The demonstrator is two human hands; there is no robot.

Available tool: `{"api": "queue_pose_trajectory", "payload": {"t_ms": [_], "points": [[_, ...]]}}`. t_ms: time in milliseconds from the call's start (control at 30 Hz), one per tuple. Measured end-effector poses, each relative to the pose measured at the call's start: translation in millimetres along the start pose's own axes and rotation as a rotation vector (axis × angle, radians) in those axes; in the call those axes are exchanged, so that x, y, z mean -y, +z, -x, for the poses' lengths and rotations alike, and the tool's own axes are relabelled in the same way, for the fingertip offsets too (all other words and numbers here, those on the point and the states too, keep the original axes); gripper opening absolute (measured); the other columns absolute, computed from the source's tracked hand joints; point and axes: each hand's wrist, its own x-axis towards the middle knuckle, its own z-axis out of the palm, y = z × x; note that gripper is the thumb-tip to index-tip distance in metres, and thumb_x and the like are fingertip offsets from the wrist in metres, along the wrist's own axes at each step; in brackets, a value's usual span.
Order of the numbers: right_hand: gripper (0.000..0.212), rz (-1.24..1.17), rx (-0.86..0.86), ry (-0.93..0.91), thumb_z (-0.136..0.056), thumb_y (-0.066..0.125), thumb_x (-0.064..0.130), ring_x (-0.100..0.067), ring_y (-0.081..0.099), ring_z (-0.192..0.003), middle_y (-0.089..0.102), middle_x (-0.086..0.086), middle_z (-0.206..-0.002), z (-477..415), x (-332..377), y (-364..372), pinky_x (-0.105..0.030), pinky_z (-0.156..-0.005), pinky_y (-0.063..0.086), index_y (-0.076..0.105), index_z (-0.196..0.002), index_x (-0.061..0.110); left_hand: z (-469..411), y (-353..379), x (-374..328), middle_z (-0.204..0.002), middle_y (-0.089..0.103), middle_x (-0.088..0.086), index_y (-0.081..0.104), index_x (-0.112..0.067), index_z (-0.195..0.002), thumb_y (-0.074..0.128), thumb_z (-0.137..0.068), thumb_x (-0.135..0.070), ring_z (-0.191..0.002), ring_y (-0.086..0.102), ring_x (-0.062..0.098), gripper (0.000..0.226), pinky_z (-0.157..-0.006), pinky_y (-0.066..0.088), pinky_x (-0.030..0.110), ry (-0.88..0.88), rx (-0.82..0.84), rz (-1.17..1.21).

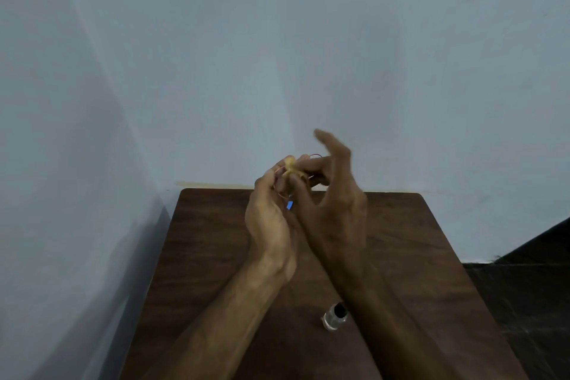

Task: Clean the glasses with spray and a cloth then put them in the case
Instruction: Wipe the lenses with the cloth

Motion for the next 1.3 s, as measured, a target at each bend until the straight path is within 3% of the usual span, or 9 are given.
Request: {"api": "queue_pose_trajectory", "payload": {"t_ms": [100, 233, 333, 500, 667, 833, 900, 1100, 1300], "points": [[0.065, 0.058, 0.097, -0.137, -0.093, 0.080, 0.010, -0.009, 0.071, -0.102, 0.074, 0.009, -0.110, 9, 4, 2, -0.030, -0.087, 0.060, 0.046, -0.145, 0.030, -4, -6, -1, -0.123, 0.077, 0.014, 0.073, -0.004, -0.127, 0.044, -0.109, -0.031, -0.118, 0.072, 0.027, 0.043, -0.095, 0.056, 0.035, -0.013, 0.007, -0.008], [0.058, 0.101, -0.002, 0.039, -0.096, 0.076, 0.012, -0.013, 0.072, -0.096, 0.073, 0.010, -0.108, -5, -17, -3, -0.039, -0.080, 0.062, 0.047, -0.143, 0.030, -1, -7, -2, -0.126, 0.076, 0.015, 0.067, -0.002, -0.133, 0.039, -0.111, -0.027, -0.125, 0.069, 0.030, 0.044, -0.102, 0.053, 0.042, 0.008, 0.032, -0.023], [0.054, 0.170, 0.035, -0.101, -0.096, 0.075, 0.012, -0.016, 0.069, -0.093, 0.072, 0.009, -0.106, 2, -8, -1, -0.038, -0.079, 0.060, 0.052, -0.143, 0.022, -1, -8, -3, -0.117, 0.080, 0.011, 0.070, -0.003, -0.129, 0.042, -0.111, -0.024, -0.115, 0.075, 0.025, 0.039, -0.091, 0.059, 0.034, 0.017, 0.021, -0.025], [0.061, 0.247, -0.129, 0.129, -0.096, 0.075, 0.010, -0.016, 0.069, -0.087, 0.072, 0.011, -0.100, -20, -36, -12, -0.040, -0.077, 0.058, 0.042, -0.142, 0.031, 0, -8, -2, -0.130, 0.073, 0.018, 0.061, 0.005, -0.136, 0.038, -0.111, -0.021, -0.127, 0.068, 0.033, 0.042, -0.110, 0.053, 0.047, 0.041, 0.055, -0.015], [0.060, 0.163, -0.034, -0.007, -0.096, 0.074, 0.009, -0.013, 0.070, -0.092, 0.072, 0.009, -0.106, -5, -14, -2, -0.030, -0.081, 0.059, 0.045, -0.144, 0.029, -4, -9, -3, -0.117, 0.080, 0.009, 0.067, -0.002, -0.129, 0.040, -0.111, -0.021, -0.114, 0.075, 0.020, 0.038, -0.098, 0.056, 0.037, 0.028, 0.068, -0.036], [0.066, 0.216, -0.110, 0.111, -0.094, 0.073, 0.009, -0.013, 0.070, -0.088, 0.073, 0.012, -0.100, -22, -28, -8, -0.040, -0.079, 0.059, 0.038, -0.144, 0.033, -5, -11, -1, -0.132, 0.073, 0.017, 0.062, 0.003, -0.137, 0.039, -0.112, -0.023, -0.127, 0.069, 0.030, 0.043, -0.110, 0.053, 0.046, 0.022, 0.061, -0.050], [0.066, 0.180, -0.063, 0.091, -0.093, 0.074, 0.010, -0.011, 0.070, -0.090, 0.072, 0.013, -0.100, -18, -15, -5, -0.037, -0.080, 0.059, 0.039, -0.145, 0.033, -6, -11, -1, -0.129, 0.075, 0.016, 0.066, -0.001, -0.134, 0.041, -0.111, -0.024, -0.124, 0.070, 0.029, 0.041, -0.107, 0.054, 0.046, 0.022, 0.060, -0.047], [0.068, 0.041, 0.033, 0.005, -0.092, 0.080, 0.010, -0.003, 0.068, -0.102, 0.073, 0.011, -0.109, 13, 19, 16, -0.022, -0.087, 0.056, 0.044, -0.146, 0.033, -12, -15, -9, -0.098, 0.076, 0.007, 0.065, 0.000, -0.134, 0.039, -0.110, -0.031, -0.086, 0.073, 0.018, 0.047, -0.068, 0.060, 0.024, -0.061, 0.133, -0.017], [0.067, -0.424, 0.141, 0.294, -0.086, 0.083, -0.003, -0.014, 0.078, -0.102, 0.082, 0.003, -0.101, 9, 18, 5, -0.041, -0.092, 0.064, 0.052, -0.140, 0.023, -20, -21, -19, -0.126, 0.073, 0.018, 0.058, 0.000, -0.142, 0.031, -0.110, -0.045, -0.110, 0.071, 0.027, 0.062, -0.095, 0.056, 0.038, -0.118, 0.223, -0.006]]}}
